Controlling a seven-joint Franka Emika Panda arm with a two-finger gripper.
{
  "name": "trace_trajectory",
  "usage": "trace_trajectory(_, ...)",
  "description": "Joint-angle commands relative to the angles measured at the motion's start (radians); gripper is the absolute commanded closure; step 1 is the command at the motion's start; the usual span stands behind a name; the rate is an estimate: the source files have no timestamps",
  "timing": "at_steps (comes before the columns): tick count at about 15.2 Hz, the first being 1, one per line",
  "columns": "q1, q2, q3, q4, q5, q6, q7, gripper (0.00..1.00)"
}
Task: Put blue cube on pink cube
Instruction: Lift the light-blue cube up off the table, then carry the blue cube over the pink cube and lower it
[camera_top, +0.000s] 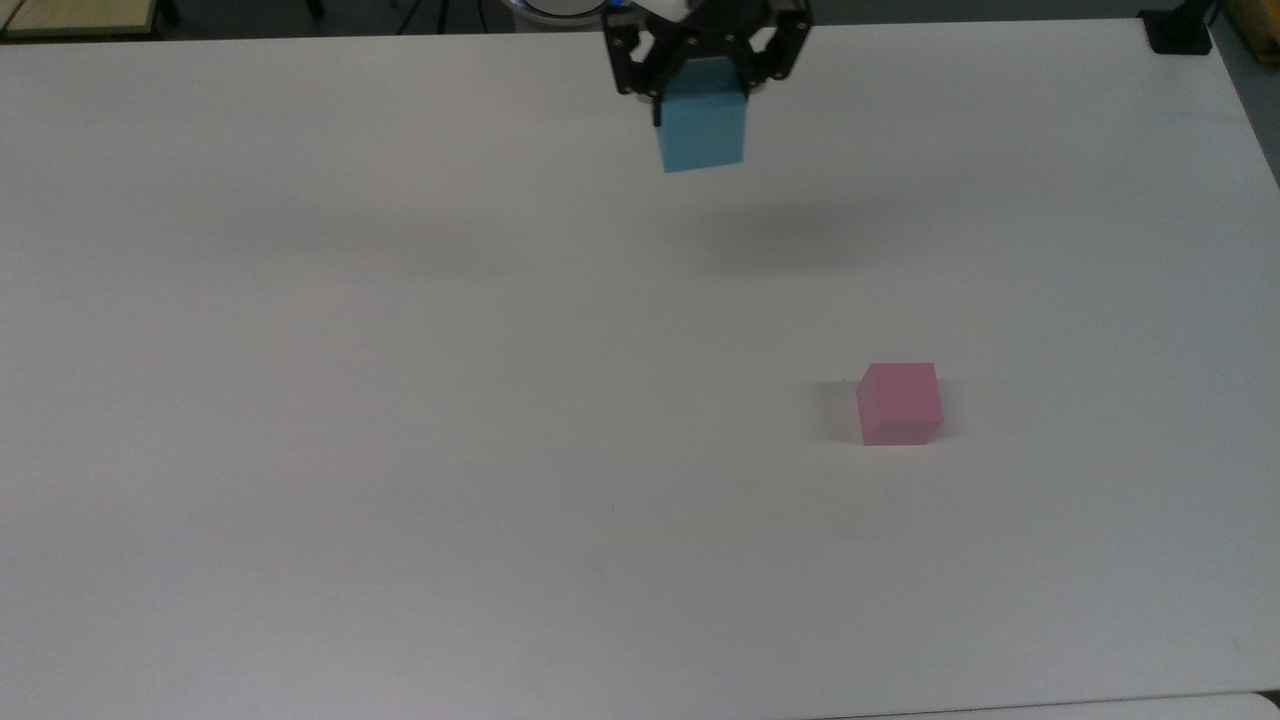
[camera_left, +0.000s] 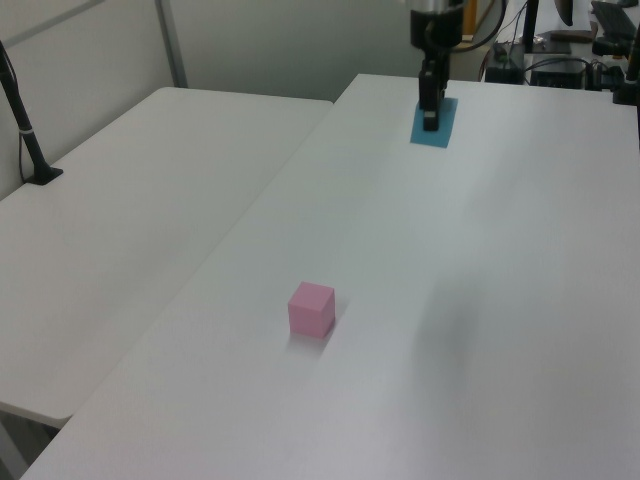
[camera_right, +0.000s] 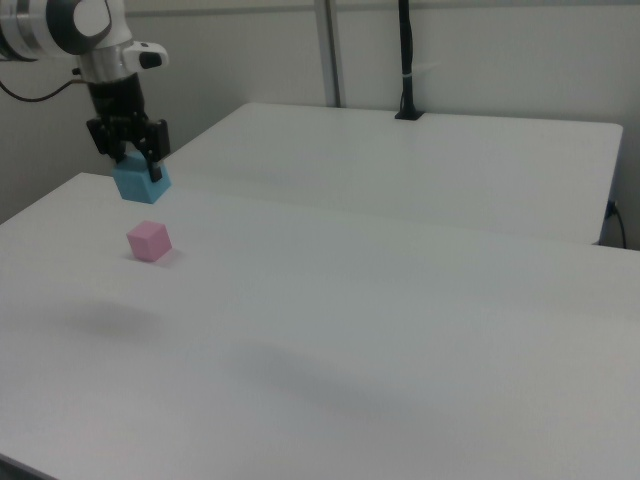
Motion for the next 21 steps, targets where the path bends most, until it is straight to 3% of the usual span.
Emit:
trace_trajectory(1,0.101,0.099,-0.027,0.092,0.012,0.053,0.113,0.77)
trace_trajectory(4,0.191,0.179,-0.073,0.12,0.011,0.156,0.187,0.76)
trace_trajectory(6,0.278,0.23,-0.148,0.123,0.009,0.225,0.21,0.76)
trace_trajectory(8,0.329,0.286,-0.191,0.161,0.012,0.269,0.228,0.76)
trace_trajectory(13,0.336,0.401,-0.191,0.229,0.012,0.343,0.248,0.76)
trace_trajectory(21,0.331,0.452,-0.177,0.229,0.014,0.443,0.311,0.75)
